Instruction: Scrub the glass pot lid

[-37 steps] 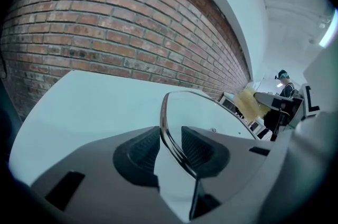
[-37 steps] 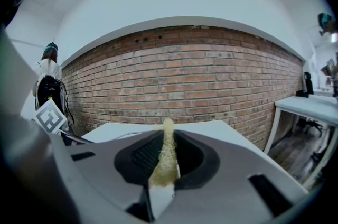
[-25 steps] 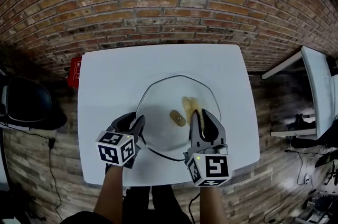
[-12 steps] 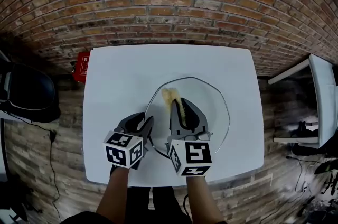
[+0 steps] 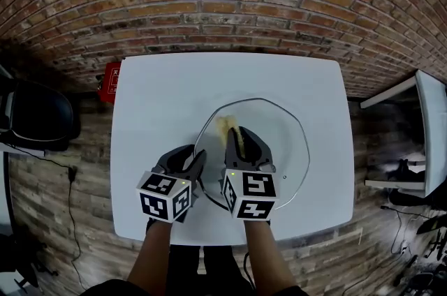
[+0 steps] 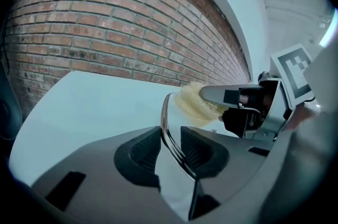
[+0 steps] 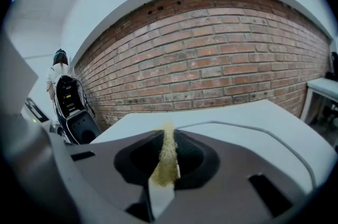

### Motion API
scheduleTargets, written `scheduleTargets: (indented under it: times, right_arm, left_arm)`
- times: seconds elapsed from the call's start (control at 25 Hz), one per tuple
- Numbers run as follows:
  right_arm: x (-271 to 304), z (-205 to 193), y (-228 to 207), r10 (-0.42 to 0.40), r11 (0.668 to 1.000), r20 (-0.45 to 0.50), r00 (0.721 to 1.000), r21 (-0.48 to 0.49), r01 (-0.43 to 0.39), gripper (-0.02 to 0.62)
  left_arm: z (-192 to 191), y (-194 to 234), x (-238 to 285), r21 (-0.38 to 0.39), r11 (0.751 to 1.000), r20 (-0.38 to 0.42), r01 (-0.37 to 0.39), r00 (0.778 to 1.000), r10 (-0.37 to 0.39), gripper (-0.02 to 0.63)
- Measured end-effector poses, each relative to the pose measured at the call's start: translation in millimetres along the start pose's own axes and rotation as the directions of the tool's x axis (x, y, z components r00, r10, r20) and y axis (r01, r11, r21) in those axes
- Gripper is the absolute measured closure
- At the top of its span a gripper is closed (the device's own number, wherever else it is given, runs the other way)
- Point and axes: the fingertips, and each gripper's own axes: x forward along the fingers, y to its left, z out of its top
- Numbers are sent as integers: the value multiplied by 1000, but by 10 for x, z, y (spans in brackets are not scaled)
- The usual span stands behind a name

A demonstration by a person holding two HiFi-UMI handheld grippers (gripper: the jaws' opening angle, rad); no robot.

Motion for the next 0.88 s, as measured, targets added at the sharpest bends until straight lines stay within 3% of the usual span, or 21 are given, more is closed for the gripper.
scheduleTargets:
  times: [0.32, 0.68, 0.88]
  right_arm:
    - [-151, -103, -638, -135, 991, -50, 990, -1, 135, 537]
    - [-586, -143, -1592, -384, 923, -108, 917, -16, 384, 537]
    - [-739, -62, -1718, -437, 899, -89, 895, -40, 435, 537]
  left_arm:
    - [4, 15, 8, 8, 1000, 0, -18, 1000, 18, 489]
    - [5, -6, 11, 4, 1000, 4, -22, 1000, 22, 489]
    - [-10, -8, -1, 4, 1000, 4, -18, 1000, 18, 489]
